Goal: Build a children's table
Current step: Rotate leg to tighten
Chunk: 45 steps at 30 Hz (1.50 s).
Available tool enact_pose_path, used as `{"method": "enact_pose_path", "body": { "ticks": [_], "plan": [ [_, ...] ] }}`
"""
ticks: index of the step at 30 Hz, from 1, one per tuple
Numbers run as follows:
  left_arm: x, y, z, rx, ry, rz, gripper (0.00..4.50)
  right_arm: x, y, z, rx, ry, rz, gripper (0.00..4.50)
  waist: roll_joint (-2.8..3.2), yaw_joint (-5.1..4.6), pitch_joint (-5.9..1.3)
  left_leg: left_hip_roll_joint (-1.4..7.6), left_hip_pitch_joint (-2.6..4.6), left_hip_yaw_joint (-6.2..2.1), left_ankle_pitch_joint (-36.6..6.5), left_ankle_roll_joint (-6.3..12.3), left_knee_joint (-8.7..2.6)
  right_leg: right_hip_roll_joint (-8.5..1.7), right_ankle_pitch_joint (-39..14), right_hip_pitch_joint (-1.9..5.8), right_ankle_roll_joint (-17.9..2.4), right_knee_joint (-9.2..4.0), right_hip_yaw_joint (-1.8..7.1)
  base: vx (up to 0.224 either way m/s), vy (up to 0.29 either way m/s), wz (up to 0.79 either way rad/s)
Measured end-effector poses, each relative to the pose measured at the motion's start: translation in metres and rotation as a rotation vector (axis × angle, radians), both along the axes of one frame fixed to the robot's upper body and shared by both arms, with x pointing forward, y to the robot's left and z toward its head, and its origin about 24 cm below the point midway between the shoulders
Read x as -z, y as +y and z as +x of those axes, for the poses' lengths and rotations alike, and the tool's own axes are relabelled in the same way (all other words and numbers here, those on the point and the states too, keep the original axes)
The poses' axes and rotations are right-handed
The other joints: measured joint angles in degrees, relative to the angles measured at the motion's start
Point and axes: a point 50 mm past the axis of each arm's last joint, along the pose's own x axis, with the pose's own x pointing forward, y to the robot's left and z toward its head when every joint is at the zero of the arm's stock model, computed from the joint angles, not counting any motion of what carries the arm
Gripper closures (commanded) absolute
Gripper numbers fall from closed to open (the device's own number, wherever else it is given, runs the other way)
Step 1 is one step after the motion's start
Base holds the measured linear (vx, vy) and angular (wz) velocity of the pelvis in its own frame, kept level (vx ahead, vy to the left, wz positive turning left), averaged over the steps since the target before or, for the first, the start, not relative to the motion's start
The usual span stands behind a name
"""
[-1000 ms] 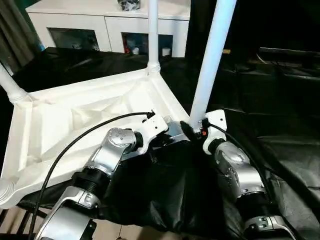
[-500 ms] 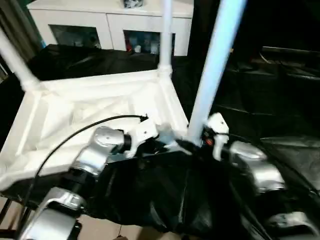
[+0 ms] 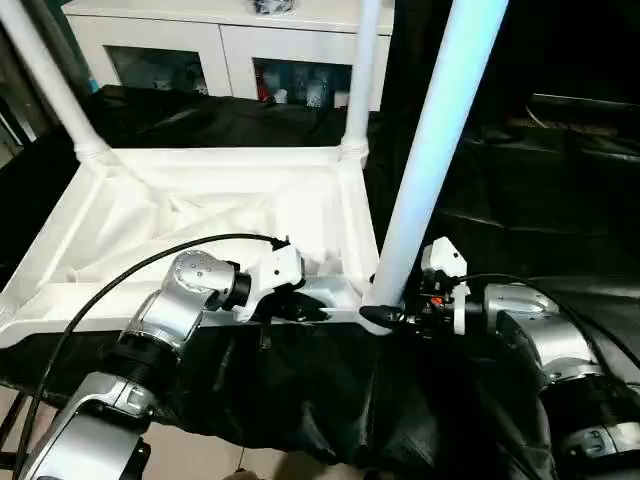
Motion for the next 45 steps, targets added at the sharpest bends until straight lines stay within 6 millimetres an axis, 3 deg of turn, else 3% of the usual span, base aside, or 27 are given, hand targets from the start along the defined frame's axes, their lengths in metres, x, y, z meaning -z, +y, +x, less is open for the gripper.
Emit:
{"method": "enact_pose_path", "body": {
  "ticks": [10,13,18,21,24,26,33,41,45],
  "plan": [
    [0.0,0.002,0.0,0.0,0.002,0.013,4.5,0.003,0.006,-0.002,0.029,-0.018,0.015,1.98,-0.1,-0.06,-0.06,0.03,0.08,0.0,0.0,-0.01,0.02,0.0,0.0,0.03,0.0,0.06,-0.01,0.0,0.0,0.0],
    [0.002,0.0,0.008,-0.092,-0.039,0.025,4.5,0.009,0.015,0.007,0.216,-0.051,0.042,1.99,-0.13,-0.98,-0.09,0.02,0.23,0.0,0.0,-0.25,0.08,0.0,0.1,0.13,-0.2,0.08,-0.01,0.0,0.0,0.0],
    [0.008,-0.027,0.017,-0.264,-0.073,-0.017,4.5,0.013,0.022,0.024,0.555,-0.121,0.027,2.08,-0.2,-1.36,-0.12,-0.04,0.67,0.0,0.1,-0.28,0.16,-0.01,0.0,0.63,0.1,-0.16,0.12,0.0,0.0,0.0],
    [0.009,-0.04,0.02,-0.349,-0.077,-0.027,4.5,0.013,0.029,0.031,0.749,-0.115,0.042,2.14,0.08,-1.59,-0.29,-0.14,0.74,0.01,0.0,-0.27,0.11,-0.05,0.0,0.72,0.1,-0.2,0.21,0.0,0.0,0.0],
    [0.01,-0.044,0.021,-0.379,-0.08,-0.027,4.5,0.009,0.035,0.033,0.796,-0.141,0.047,2.14,0.16,-1.71,-0.35,-0.13,0.84,0.0,0.0,-0.28,-0.07,-0.04,0.0,0.75,0.0,-0.2,0.17,0.0,0.0,0.0],
    [0.01,-0.046,0.021,-0.386,-0.078,-0.03,4.5,0.009,0.036,0.033,0.806,-0.155,0.039,2.14,0.35,-1.77,-0.44,-0.13,0.83,0.0,0.0,-0.28,-0.13,-0.04,0.1,0.74,0.0,-0.2,0.16,0.0,0.0,0.0],
    [0.01,-0.044,0.019,-0.365,-0.091,-0.038,4.5,0.007,0.035,0.033,0.764,-0.161,0.052,1.48,0.54,-2.01,-0.45,-0.13,0.75,-0.01,0.0,-0.28,-0.31,-0.04,0.1,0.69,0.0,-0.27,0.13,0.0,0.0,0.0],
    [0.007,-0.035,0.014,-0.284,-0.079,-0.054,4.5,0.006,0.022,0.029,0.557,-0.189,-0.014,1.35,0.55,-2.09,-0.43,-0.09,0.52,-0.08,0.2,-0.02,-0.5,-0.01,0.1,0.59,0.0,-0.48,-0.03,0.0,0.0,0.0],
    [0.005,-0.022,0.01,-0.189,-0.044,-0.049,4.5,0.006,0.009,0.018,0.333,-0.165,-0.053,1.35,0.53,-1.67,-0.42,-0.08,0.44,-0.08,0.1,0.04,-0.47,-0.01,0.1,0.6,0.0,-0.56,-0.03,0.0,0.0,0.0]
  ]
}}
